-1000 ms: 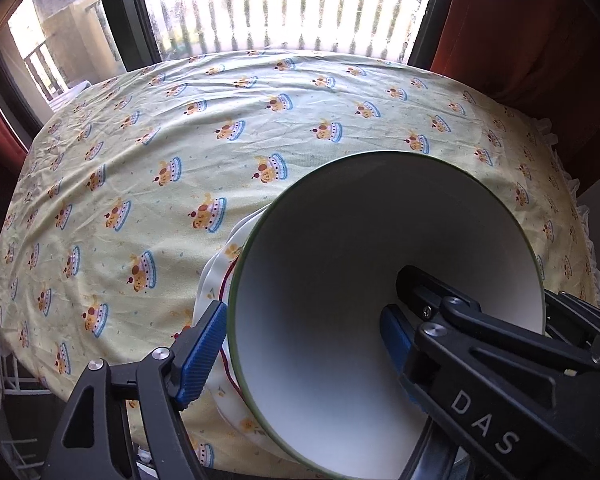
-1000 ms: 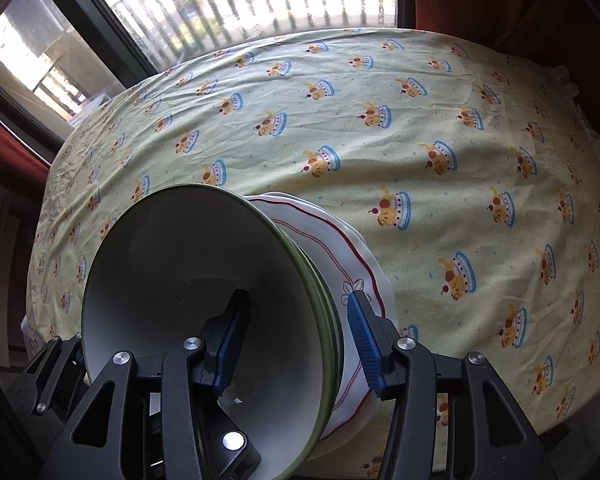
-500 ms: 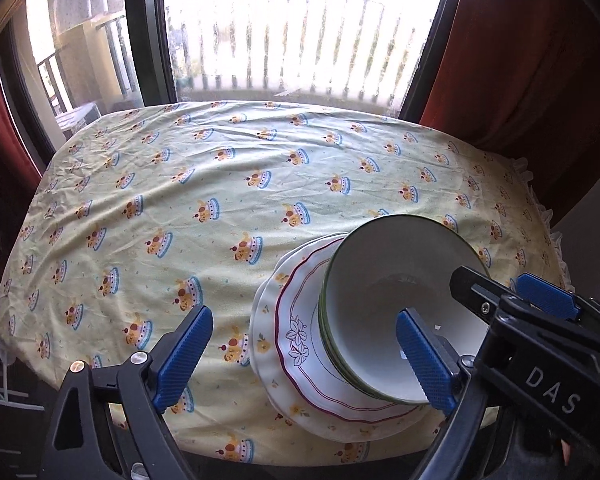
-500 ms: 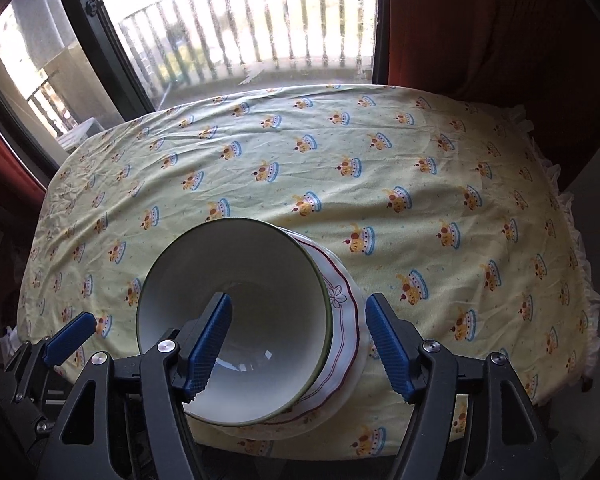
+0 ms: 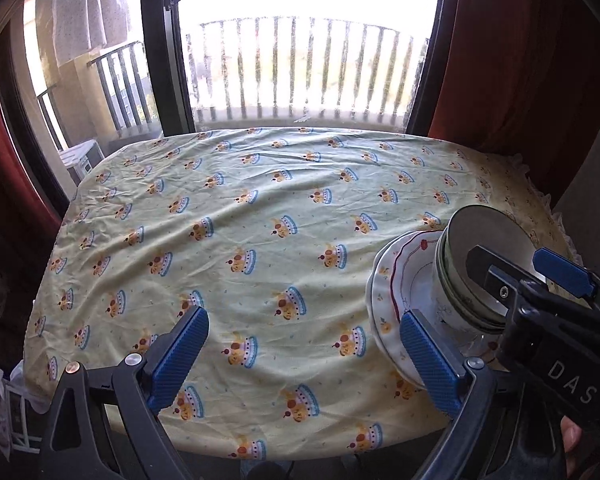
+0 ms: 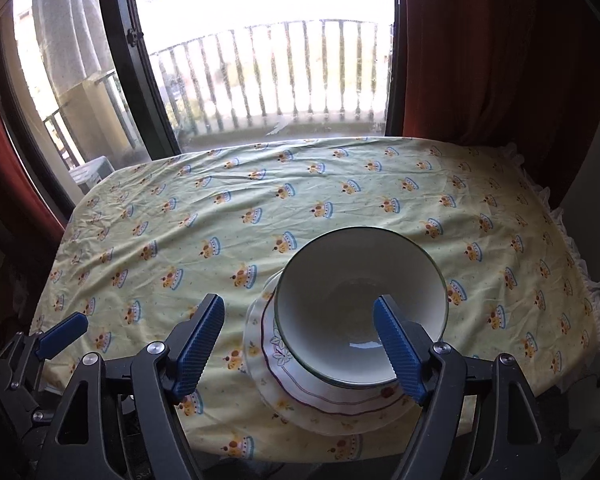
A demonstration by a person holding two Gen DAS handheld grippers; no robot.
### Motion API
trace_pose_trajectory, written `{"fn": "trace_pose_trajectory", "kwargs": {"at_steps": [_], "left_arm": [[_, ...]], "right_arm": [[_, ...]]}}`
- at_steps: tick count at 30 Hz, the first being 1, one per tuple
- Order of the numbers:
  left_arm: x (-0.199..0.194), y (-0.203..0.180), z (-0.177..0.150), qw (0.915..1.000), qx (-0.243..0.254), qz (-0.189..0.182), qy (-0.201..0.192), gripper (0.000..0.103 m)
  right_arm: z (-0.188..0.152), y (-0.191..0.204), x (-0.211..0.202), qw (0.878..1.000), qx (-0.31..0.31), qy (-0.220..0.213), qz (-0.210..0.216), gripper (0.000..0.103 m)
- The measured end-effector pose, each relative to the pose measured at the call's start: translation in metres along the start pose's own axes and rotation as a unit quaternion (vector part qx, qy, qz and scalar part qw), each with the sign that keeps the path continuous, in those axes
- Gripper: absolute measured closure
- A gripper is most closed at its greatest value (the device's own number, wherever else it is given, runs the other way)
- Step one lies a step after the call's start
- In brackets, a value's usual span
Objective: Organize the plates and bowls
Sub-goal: 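Lower the bowl stack onto the red-rimmed plate and open both tools, then pull both tools back from the stacked dishes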
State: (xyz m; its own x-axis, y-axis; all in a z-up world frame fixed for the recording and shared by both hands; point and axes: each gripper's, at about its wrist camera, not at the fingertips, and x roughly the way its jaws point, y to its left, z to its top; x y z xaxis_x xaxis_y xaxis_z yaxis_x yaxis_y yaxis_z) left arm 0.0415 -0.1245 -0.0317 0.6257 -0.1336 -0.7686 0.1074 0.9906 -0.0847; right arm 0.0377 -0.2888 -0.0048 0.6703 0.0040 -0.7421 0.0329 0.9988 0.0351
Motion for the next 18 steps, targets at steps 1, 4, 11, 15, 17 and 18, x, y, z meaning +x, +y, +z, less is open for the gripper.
{"fn": "trace_pose_trajectory", "kwargs": {"at_steps": [1,4,11,15,17,18], "left_arm": [[-0.001,0.008,-0.001,1.0000,0.006,0.006,-0.005,0.005],[-0.003,0.030,-0.006,0.9987,0.032,0.020,-0.034,0.005],[0.001,0.074,-0.033,0.9944,0.068,0.030,-0.076,0.004],[0.003,0.094,-0.049,0.9945,0.069,0.026,-0.074,0.002],[0.005,0.104,-0.053,0.9961,0.057,0.019,-0.065,0.002],[0.005,0.108,-0.054,0.9965,0.051,0.021,-0.063,0.002]], "right_arm": [[-0.004,0.007,0.001,1.000,-0.001,-0.008,-0.004,0.023],[-0.016,0.025,0.004,1.000,0.016,-0.025,-0.005,0.020],[-0.044,0.059,0.016,0.998,0.036,-0.044,-0.013,0.017],[-0.063,0.073,0.028,0.998,0.048,-0.039,-0.025,0.017],[-0.071,0.080,0.031,0.998,0.047,-0.037,-0.030,0.017],[-0.075,0.084,0.032,0.998,0.045,-0.035,-0.030,0.017]]}}
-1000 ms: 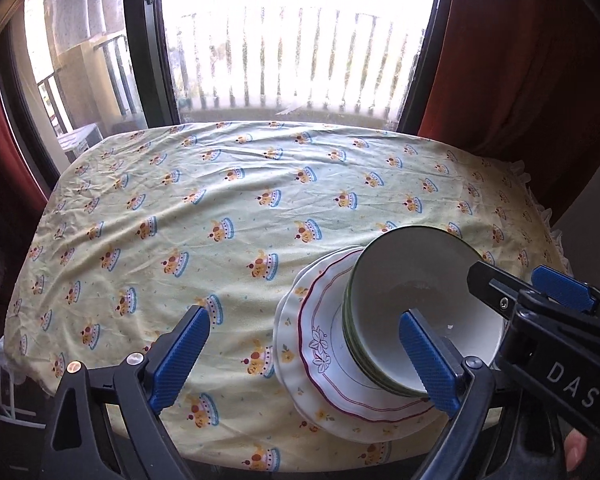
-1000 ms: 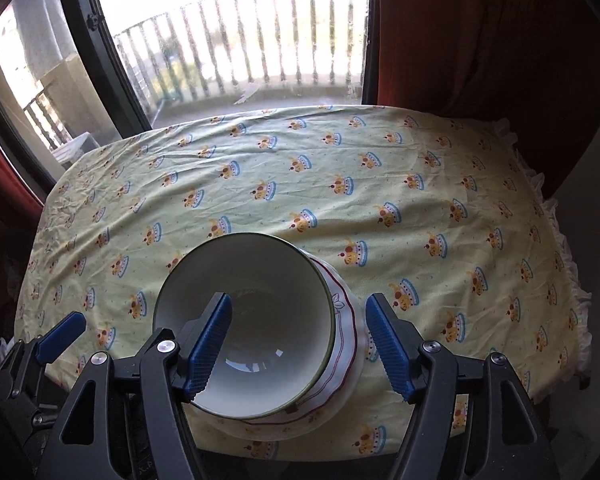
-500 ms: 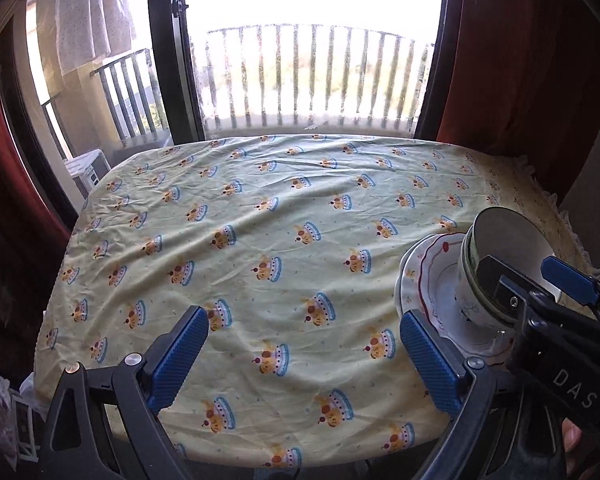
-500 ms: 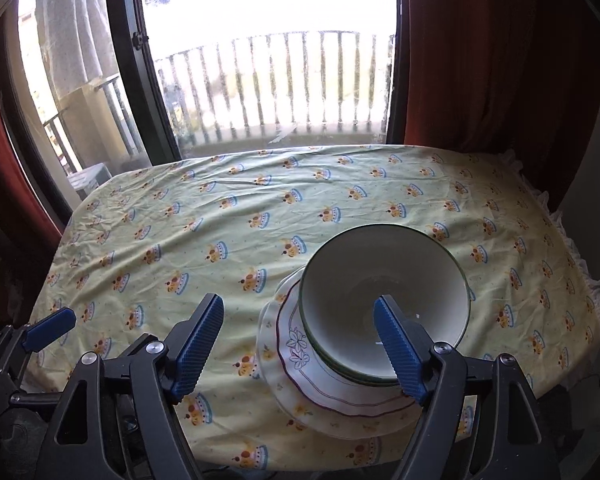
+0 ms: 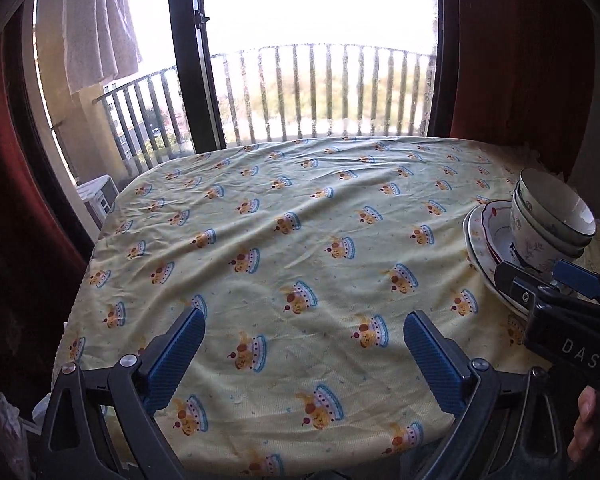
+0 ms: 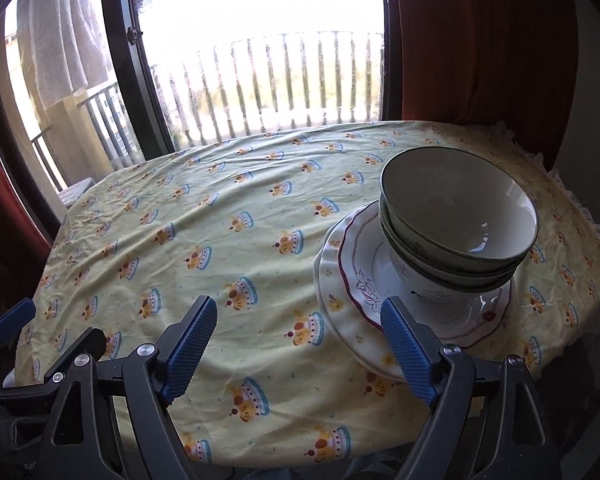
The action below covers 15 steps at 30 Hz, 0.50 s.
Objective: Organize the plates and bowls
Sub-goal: 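Pull both tools back from the stacked dishes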
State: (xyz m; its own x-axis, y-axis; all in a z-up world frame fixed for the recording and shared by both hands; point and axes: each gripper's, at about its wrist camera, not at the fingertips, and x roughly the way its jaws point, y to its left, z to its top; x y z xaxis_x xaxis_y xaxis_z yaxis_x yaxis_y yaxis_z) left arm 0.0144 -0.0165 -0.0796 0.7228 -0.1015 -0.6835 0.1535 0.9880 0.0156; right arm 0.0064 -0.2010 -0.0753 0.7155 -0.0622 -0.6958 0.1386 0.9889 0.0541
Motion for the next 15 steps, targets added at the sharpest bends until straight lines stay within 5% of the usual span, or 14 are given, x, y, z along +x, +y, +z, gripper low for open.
{"fn": "trace_pose_trajectory", "kwargs": {"at_steps": [15], "left_arm": [[-0.001,0.015,-0.002,0.9984,-0.056,0.000,-0.002,0.000]], "right_arm": [[-0.010,0.021,-0.003,1.000,-0.021,0.009,0.007,0.012]]}}
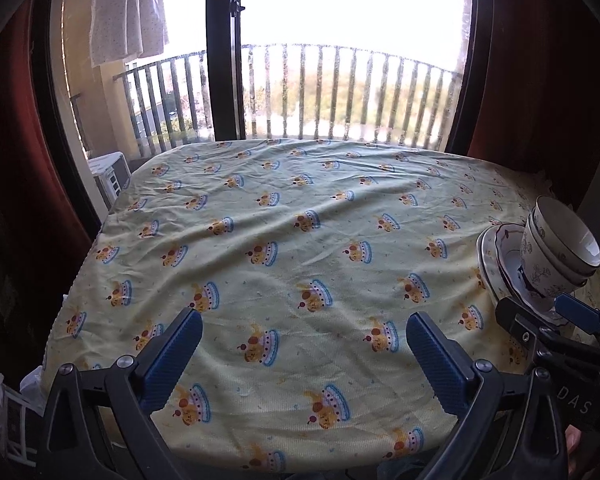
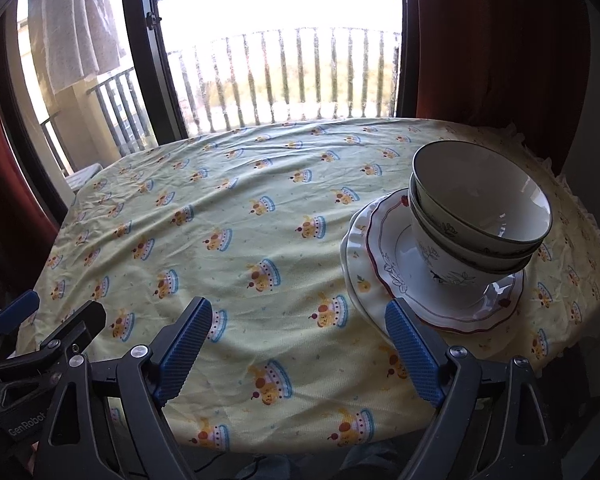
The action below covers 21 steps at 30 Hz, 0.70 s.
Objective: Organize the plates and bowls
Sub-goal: 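Pull both tools back from the stacked dishes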
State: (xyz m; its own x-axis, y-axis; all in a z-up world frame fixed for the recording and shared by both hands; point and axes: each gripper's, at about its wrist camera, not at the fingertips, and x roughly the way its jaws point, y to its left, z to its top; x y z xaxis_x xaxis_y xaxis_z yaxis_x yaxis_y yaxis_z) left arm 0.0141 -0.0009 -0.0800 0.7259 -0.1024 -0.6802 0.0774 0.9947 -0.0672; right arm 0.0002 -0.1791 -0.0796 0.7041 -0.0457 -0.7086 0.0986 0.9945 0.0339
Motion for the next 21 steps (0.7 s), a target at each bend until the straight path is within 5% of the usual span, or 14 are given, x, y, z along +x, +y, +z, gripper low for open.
{"fn": "trace_pose_trajectory", "kwargs": {"at_steps": [21], "left_arm": [[-0.002,-0.023,0.004,0.9999,0.002,0.007,-0.009,0.000]], "right_arm": [[0.005,-0.023,0.002,1.000,0.003,0.014,-0.013,0.012]]}}
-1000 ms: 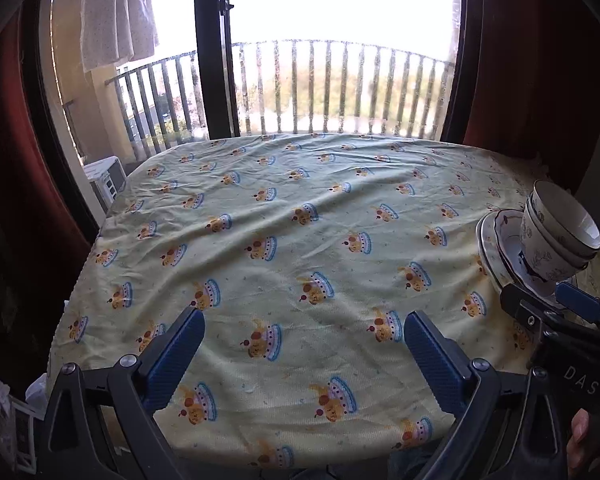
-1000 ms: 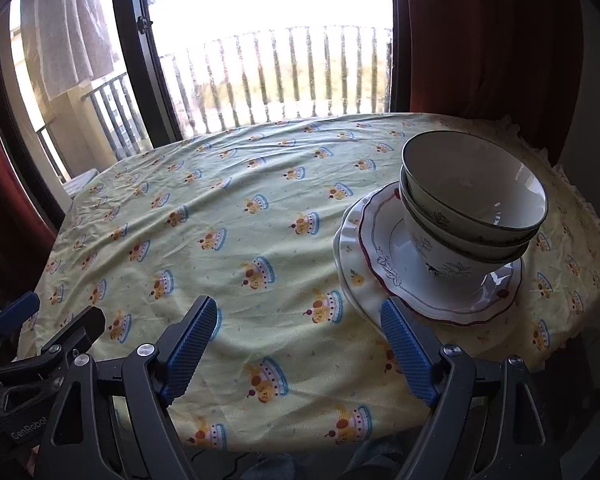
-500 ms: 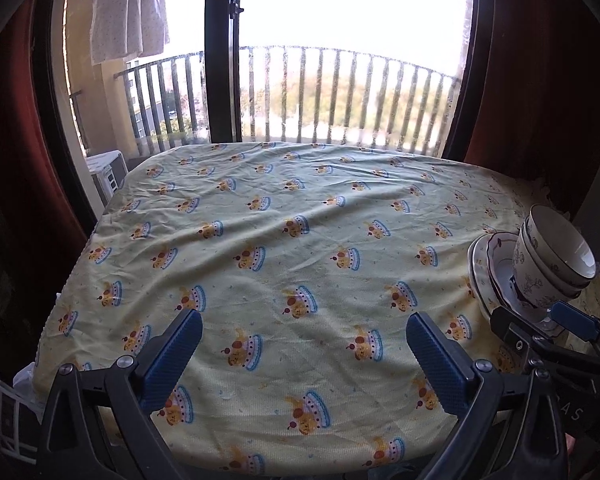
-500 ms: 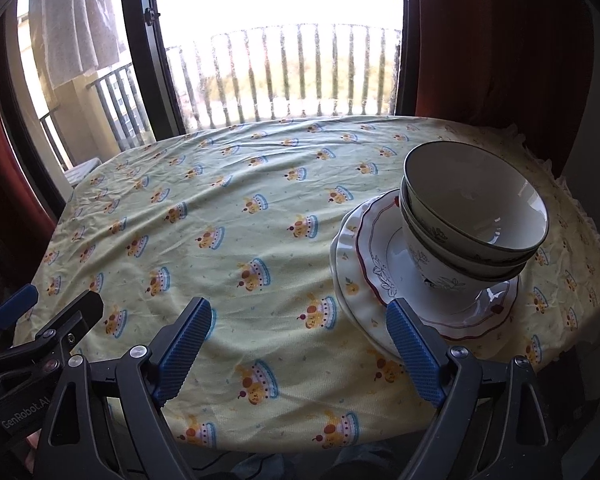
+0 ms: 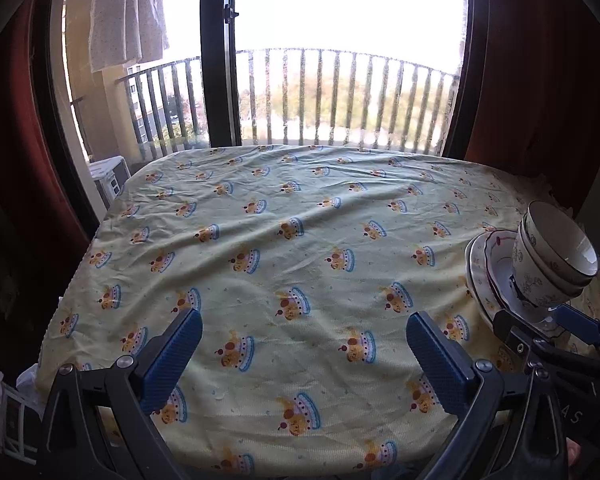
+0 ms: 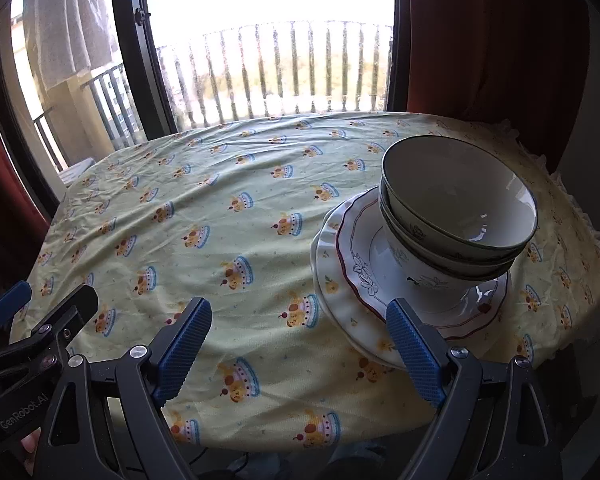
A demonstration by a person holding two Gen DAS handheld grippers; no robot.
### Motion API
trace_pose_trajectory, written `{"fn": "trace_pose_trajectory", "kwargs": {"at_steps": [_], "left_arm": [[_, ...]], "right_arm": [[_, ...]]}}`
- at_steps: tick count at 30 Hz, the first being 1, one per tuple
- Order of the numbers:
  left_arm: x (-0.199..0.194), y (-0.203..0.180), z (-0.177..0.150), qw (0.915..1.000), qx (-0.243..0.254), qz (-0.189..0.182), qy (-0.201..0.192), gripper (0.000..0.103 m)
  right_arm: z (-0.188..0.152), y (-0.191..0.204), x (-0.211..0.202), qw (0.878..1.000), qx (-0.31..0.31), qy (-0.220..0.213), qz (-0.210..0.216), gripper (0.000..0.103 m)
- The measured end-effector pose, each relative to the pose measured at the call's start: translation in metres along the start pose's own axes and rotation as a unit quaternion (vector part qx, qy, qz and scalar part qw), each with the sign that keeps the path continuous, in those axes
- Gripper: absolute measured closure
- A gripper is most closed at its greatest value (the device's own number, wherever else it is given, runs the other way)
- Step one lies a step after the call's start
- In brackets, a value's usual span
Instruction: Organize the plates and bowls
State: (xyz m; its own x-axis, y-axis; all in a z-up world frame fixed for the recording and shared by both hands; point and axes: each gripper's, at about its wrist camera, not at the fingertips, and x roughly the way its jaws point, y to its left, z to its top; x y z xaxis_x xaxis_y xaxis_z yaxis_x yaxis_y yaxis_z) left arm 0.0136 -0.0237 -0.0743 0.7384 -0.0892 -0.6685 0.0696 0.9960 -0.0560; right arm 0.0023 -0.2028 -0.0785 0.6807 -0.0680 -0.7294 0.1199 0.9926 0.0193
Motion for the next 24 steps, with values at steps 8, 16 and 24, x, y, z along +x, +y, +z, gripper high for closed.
{"fn": "trace_pose_trajectory", "kwargs": {"at_steps": [8,16,24], "left_arm": [[-0.0002,0.0016,-0.0023,1.0000,-0.005,-0.001,0.004,0.000],[-0.0010,0.0004,-0.0033,1.0000,-0.009,-0.002,0.003,0.000],[-0.0017,-0.0003,-0.0025,1.0000,-0.009,0.000,0.004,0.000]], "right_arm": [[-0.0035,0.0012,-0.0027,1.000,0.002,-0.003,-0.002,0.012],[-0.0044,-0.0007,-0.0033,1.000,0.002,-0.002,-0.002,0.012],[-0.0033,-0.0005,-0.0037,1.000,-0.001,-0.003,-0.002,0.012]]}}
